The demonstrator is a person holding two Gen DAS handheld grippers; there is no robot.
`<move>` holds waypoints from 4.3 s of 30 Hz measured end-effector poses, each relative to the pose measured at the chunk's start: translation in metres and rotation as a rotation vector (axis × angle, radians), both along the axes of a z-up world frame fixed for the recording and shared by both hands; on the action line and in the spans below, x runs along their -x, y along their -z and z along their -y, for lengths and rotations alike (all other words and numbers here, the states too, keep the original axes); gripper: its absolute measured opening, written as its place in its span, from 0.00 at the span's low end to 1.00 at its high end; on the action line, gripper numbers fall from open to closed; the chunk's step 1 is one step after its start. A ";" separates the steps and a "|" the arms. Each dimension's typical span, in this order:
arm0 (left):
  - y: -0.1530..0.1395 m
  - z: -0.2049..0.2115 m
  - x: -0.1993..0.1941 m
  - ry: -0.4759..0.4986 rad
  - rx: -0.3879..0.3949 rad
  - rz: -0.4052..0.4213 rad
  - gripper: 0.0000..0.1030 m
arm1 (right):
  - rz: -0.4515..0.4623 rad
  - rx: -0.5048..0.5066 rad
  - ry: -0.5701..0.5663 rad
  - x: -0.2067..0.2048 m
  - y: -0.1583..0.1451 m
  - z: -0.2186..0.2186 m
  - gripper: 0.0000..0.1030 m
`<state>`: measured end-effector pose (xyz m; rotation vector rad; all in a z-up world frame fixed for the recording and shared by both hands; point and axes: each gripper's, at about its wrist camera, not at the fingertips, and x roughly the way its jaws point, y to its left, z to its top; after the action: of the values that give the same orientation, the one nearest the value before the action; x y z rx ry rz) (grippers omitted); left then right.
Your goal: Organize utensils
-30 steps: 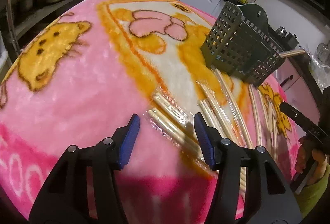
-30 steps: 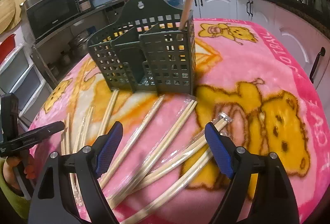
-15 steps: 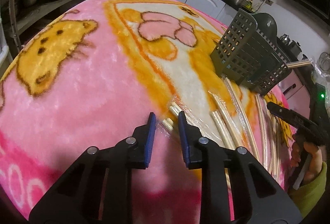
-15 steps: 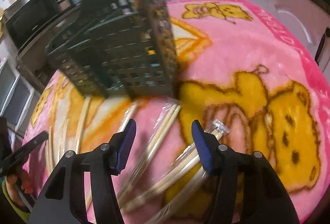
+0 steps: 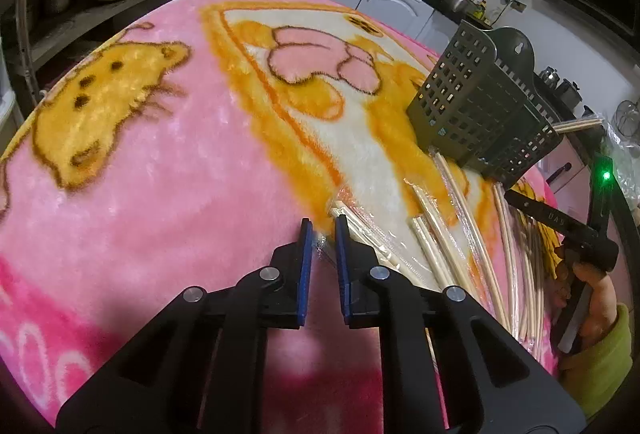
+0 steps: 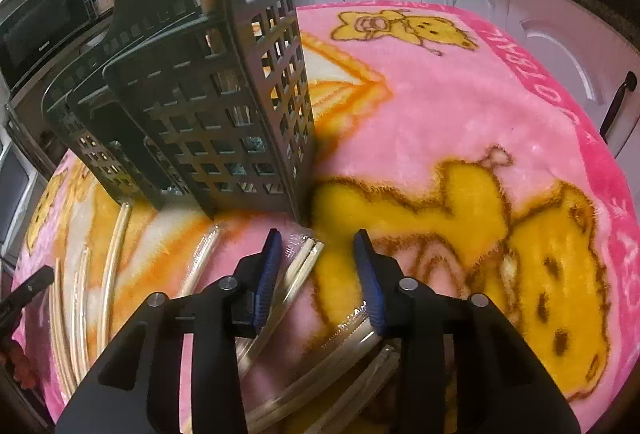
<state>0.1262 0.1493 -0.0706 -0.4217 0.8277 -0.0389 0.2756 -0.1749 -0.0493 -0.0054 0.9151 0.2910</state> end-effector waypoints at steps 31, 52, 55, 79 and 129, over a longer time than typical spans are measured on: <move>-0.092 0.038 0.003 0.086 -0.048 0.207 0.03 | 0.263 -0.320 -0.176 0.084 -0.126 0.025 0.06; -0.148 0.091 -0.014 0.225 -0.073 0.292 0.02 | 0.474 -0.267 -0.209 0.119 -0.188 0.027 0.05; -0.157 0.096 -0.016 0.243 -0.071 0.314 0.02 | 0.480 -0.267 -0.208 0.119 -0.191 0.028 0.05; -0.233 0.127 -0.038 0.302 -0.075 0.469 0.00 | 0.547 -0.304 -0.199 0.106 -0.216 0.029 0.05; -0.256 0.142 -0.116 0.259 -0.007 0.597 0.00 | 0.615 -0.242 -0.085 -0.010 -0.232 0.009 0.05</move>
<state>0.2421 0.0075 0.1850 -0.2697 0.2879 -0.3844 0.2857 -0.1835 0.1829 0.0856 0.2660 0.4467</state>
